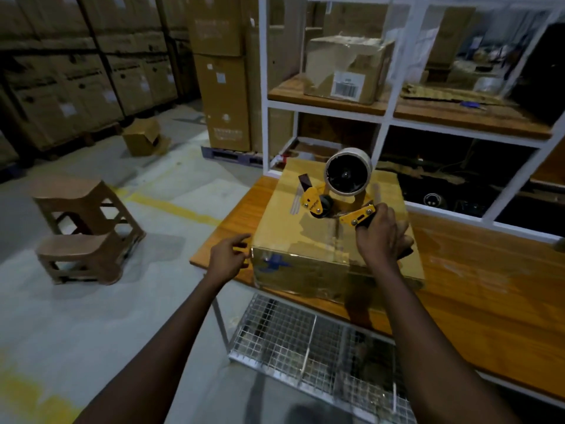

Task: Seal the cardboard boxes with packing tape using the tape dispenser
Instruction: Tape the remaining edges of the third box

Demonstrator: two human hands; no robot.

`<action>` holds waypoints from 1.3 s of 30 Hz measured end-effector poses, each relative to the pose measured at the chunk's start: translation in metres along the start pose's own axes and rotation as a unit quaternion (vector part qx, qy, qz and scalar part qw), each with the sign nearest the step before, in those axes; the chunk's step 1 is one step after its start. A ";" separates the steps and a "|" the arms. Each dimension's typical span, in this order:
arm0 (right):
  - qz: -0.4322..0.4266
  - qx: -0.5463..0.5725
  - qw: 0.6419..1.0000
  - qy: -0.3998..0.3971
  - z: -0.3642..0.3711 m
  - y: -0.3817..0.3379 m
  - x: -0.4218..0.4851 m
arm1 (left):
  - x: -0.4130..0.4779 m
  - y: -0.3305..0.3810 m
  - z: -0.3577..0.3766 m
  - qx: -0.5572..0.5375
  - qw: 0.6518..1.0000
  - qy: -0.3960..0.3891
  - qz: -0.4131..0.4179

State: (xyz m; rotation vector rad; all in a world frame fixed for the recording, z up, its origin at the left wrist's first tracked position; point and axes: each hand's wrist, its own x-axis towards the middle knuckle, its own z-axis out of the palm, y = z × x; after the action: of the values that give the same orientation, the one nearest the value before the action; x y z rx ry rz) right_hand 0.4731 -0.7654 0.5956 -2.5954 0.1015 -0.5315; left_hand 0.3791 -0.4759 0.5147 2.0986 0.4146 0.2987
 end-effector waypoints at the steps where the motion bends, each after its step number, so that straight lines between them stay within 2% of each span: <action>1: 0.002 -0.004 1.000 0.003 0.004 -0.004 -0.002 | -0.001 -0.004 0.001 -0.002 1.000 -0.002 0.028; 6: 0.008 -0.016 1.000 0.011 0.012 -0.016 -0.010 | -0.002 -0.019 0.012 0.030 0.987 0.004 0.158; 10: 0.011 -0.018 1.000 0.022 0.016 -0.019 -0.013 | -0.004 -0.019 0.021 0.058 0.959 -0.041 0.275; 14: 0.023 -0.015 0.999 0.033 0.017 -0.016 -0.012 | 0.000 -0.022 0.024 0.088 0.942 -0.091 0.309; 16: 0.026 -0.014 0.999 0.034 0.016 -0.014 -0.011 | 0.004 -0.022 0.024 0.132 0.928 -0.083 0.337; 19: 0.032 -0.011 0.999 0.035 0.015 -0.010 -0.010 | 0.017 -0.019 0.023 0.233 0.883 -0.050 0.405; 22: 0.033 -0.004 0.999 0.039 0.013 -0.008 -0.010 | 0.029 -0.012 0.024 0.325 0.825 -0.070 0.457; 29: 0.041 -0.005 0.999 0.031 0.017 0.000 -0.010 | 0.040 -0.008 0.025 0.376 0.739 -0.124 0.546; 32: 0.051 0.002 0.998 0.027 0.018 0.003 -0.010 | 0.049 -0.007 0.021 0.414 0.691 -0.140 0.575; 39: 0.074 -0.002 0.997 0.036 0.007 0.014 -0.012 | 0.050 0.002 0.011 0.452 0.639 -0.165 0.600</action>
State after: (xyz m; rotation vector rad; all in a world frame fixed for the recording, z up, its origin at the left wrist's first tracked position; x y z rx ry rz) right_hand 0.4648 -0.7725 0.5794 -2.5468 0.3166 -0.5714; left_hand 0.4291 -0.4653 0.5131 3.0310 -1.4728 0.4915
